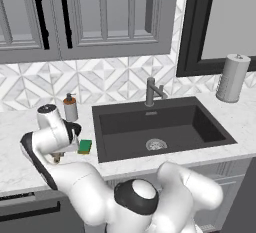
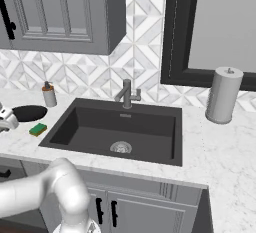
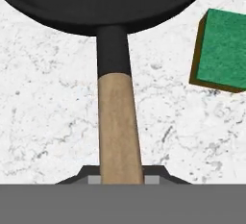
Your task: Pick the pan and sponge and place them into the sink. Then turn on the water.
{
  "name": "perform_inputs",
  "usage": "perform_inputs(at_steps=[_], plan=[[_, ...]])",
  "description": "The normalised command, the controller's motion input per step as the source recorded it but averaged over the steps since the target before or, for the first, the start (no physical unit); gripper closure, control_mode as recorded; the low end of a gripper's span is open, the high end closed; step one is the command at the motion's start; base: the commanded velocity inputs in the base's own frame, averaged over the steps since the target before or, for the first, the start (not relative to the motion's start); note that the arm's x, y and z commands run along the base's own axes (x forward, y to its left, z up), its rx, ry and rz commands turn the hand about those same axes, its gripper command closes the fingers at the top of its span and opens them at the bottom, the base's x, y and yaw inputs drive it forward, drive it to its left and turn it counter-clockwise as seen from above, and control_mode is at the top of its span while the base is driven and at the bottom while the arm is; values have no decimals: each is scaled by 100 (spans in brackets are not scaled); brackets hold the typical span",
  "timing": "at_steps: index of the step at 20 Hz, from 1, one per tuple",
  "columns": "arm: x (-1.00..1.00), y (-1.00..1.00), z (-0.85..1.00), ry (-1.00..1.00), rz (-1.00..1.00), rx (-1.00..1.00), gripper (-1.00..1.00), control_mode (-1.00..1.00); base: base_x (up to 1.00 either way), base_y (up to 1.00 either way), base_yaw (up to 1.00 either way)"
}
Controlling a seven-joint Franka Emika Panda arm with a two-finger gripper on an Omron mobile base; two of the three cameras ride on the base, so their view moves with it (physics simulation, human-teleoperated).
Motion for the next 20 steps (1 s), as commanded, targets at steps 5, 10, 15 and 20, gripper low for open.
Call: perform_inputs(at_steps=[5, 10, 15, 20], plan=[[-31, -99, 47, -35, 2, 0, 100, -100, 0, 0, 0], [-24, -89, 68, -44, 8, 2, 100, -100, 0, 0, 0], [-2, -80, 58, -12, 10, 2, 100, -100, 0, 0, 0], [-3, -70, 52, -3, 16, 0, 100, -100, 0, 0, 0]])
